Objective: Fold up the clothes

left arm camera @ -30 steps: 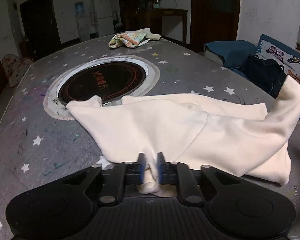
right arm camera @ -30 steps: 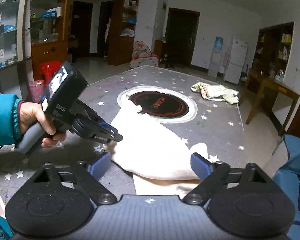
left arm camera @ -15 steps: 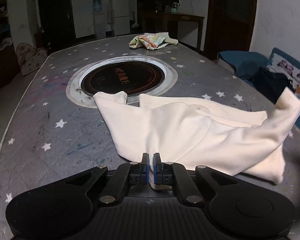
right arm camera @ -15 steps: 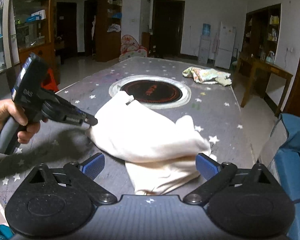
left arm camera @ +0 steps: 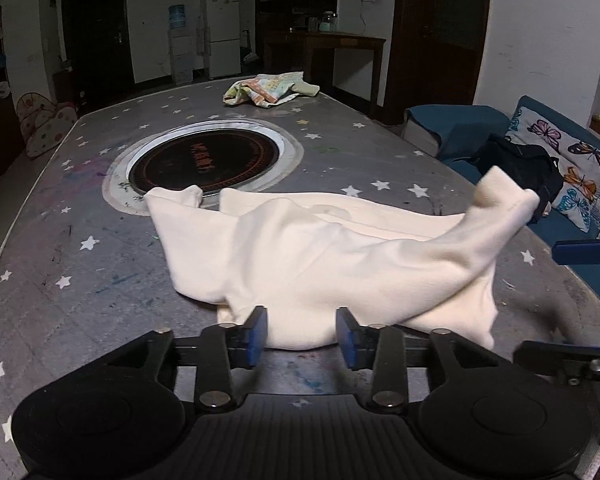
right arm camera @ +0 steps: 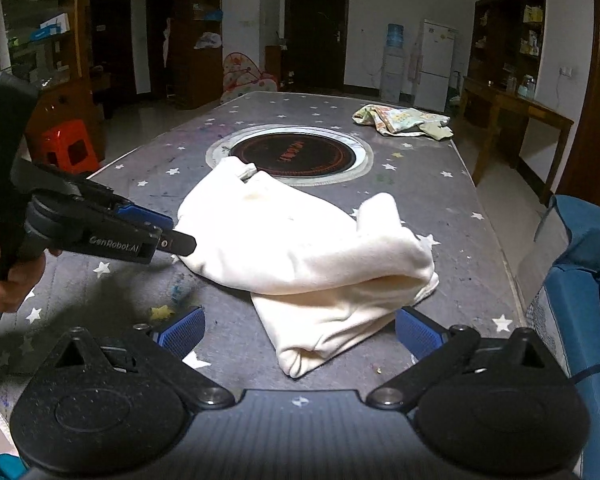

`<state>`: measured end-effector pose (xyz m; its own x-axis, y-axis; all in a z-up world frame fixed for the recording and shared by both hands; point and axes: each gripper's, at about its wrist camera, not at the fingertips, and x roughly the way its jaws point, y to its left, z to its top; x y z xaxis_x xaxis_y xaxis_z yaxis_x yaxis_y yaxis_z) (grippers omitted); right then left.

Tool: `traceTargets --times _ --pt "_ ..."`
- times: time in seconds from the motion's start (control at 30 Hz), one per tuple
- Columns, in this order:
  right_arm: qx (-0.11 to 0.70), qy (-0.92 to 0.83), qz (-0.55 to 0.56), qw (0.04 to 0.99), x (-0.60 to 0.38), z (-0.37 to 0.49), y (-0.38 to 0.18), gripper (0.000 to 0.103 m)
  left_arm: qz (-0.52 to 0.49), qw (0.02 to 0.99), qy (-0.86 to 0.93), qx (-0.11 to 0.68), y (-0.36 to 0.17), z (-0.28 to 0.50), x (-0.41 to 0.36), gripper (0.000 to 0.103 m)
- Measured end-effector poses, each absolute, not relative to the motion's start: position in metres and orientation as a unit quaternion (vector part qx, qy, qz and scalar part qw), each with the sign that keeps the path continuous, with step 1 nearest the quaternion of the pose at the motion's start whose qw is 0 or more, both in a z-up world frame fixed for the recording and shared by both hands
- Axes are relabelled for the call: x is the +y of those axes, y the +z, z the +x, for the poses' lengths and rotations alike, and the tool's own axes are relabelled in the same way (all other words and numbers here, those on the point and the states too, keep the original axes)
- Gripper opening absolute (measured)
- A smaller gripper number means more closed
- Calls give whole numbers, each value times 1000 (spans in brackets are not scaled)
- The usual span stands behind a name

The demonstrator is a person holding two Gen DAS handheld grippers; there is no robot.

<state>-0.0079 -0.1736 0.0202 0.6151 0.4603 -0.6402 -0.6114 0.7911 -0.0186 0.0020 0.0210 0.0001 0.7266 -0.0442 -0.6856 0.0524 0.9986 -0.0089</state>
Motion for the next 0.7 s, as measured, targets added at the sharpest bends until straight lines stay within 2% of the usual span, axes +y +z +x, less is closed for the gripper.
traceTargets --times 0.47,0.7 --pt "323 275 -111 899 -182 -9 12 103 11 930 -24 366 -1 -4 0 82" --pt "313 269 -114 904 -185 -6 17 103 20 934 -20 357 5 -1 -4 89"
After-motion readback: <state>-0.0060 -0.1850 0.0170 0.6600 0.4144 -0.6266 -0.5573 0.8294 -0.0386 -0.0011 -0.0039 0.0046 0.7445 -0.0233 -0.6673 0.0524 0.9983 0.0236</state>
